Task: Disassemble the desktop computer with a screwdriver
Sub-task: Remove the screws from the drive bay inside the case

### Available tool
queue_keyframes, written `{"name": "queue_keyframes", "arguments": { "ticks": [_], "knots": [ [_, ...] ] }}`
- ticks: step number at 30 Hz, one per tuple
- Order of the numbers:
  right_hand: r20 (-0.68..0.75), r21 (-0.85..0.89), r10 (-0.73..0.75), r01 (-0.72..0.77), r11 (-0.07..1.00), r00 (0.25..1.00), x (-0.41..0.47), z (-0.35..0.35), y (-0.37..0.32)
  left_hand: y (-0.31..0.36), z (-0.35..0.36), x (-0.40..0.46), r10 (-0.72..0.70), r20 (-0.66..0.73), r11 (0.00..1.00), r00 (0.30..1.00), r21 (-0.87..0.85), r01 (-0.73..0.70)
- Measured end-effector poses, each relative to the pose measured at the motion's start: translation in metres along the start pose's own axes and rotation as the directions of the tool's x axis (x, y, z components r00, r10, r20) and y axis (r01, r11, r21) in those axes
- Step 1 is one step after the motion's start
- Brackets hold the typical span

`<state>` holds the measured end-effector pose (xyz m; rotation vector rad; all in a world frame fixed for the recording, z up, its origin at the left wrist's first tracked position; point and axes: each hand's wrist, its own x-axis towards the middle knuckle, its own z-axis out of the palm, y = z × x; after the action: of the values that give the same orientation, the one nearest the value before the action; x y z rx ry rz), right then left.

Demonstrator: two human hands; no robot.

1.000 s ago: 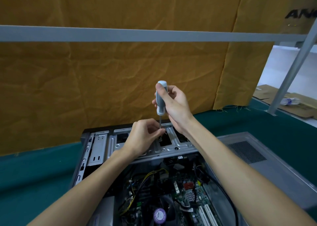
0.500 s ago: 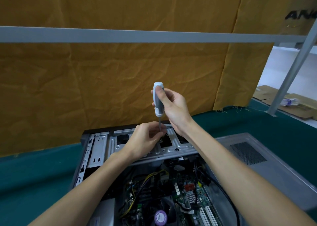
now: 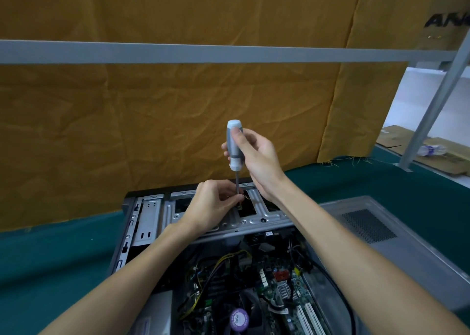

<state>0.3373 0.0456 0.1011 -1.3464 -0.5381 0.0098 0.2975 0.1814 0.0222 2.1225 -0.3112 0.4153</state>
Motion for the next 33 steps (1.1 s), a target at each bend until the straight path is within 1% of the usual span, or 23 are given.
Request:
{"name": "queue_keyframes", "arguments": {
  "ticks": [2, 3, 6, 8, 10, 12, 15, 17, 19, 21, 23, 27, 30, 33],
  "knots": [
    [-0.002, 0.017, 0.012, -0.012, 1.000, 1.000, -0.001, 0.005, 0.000, 0.001, 0.002, 0.001, -0.001, -0.062, 0.998, 0.998, 0.060, 0.005],
    [-0.011, 0.010, 0.006, -0.005, 1.000, 1.000, -0.001, 0.005, 0.000, 0.001, 0.003, 0.001, -0.004, -0.071, 0.997, 0.997, 0.082, 0.010],
    [-0.041, -0.011, -0.005, 0.005, 1.000, 0.999, 0.000, 0.001, 0.001, 0.000, 0.003, 0.001, 0.004, -0.017, 0.997, 1.000, 0.076, -0.003],
    [-0.031, -0.050, -0.007, 0.005, 0.999, 0.999, 0.000, -0.002, 0.000, 0.000, -0.001, -0.001, 0.027, 0.037, 0.998, 0.999, 0.060, -0.030],
    [-0.019, -0.053, -0.022, 0.021, 0.998, 1.000, -0.001, -0.003, 0.001, 0.000, -0.003, -0.001, 0.031, 0.061, 0.996, 0.998, 0.080, -0.036],
    [-0.012, -0.018, -0.011, 0.011, 1.000, 1.000, -0.001, -0.001, 0.002, 0.000, -0.004, -0.001, 0.012, 0.065, 0.994, 0.998, 0.107, -0.019],
    [0.016, 0.025, 0.015, -0.015, 1.000, 1.000, 0.000, 0.006, 0.003, 0.001, -0.002, 0.000, 0.000, 0.031, 0.990, 1.000, 0.141, -0.005],
    [-0.001, -0.009, 0.020, -0.020, 1.000, 1.000, 0.001, 0.007, 0.005, 0.001, 0.000, 0.000, -0.006, 0.002, 0.988, 1.000, 0.155, 0.006],
    [-0.049, -0.027, 0.009, -0.011, 1.000, 0.999, 0.001, 0.006, 0.006, 0.001, 0.002, 0.000, -0.003, 0.000, 0.988, 1.000, 0.154, 0.003],
    [-0.062, -0.047, -0.018, 0.016, 0.999, 0.998, 0.003, 0.001, 0.007, 0.000, 0.001, -0.001, 0.011, 0.030, 0.988, 1.000, 0.153, -0.015],
    [-0.037, -0.073, -0.029, 0.026, 0.997, 0.999, 0.004, -0.003, 0.008, -0.001, -0.001, -0.001, 0.035, 0.059, 0.987, 0.998, 0.155, -0.044],
    [-0.013, 0.047, 0.031, -0.030, 0.998, 0.999, 0.004, 0.001, 0.008, -0.002, -0.002, -0.001, 0.034, 0.050, 0.988, 0.998, 0.147, -0.041],
    [-0.045, 0.018, 0.029, -0.028, 0.999, 0.999, 0.003, 0.004, 0.007, -0.002, 0.000, -0.001, 0.041, 0.031, 0.985, 0.999, 0.166, -0.045],
    [-0.023, 0.053, 0.025, -0.024, 0.998, 0.999, 0.002, 0.003, 0.008, -0.001, 0.000, -0.001, 0.040, 0.037, 0.981, 0.999, 0.190, -0.046]
  ]
}}
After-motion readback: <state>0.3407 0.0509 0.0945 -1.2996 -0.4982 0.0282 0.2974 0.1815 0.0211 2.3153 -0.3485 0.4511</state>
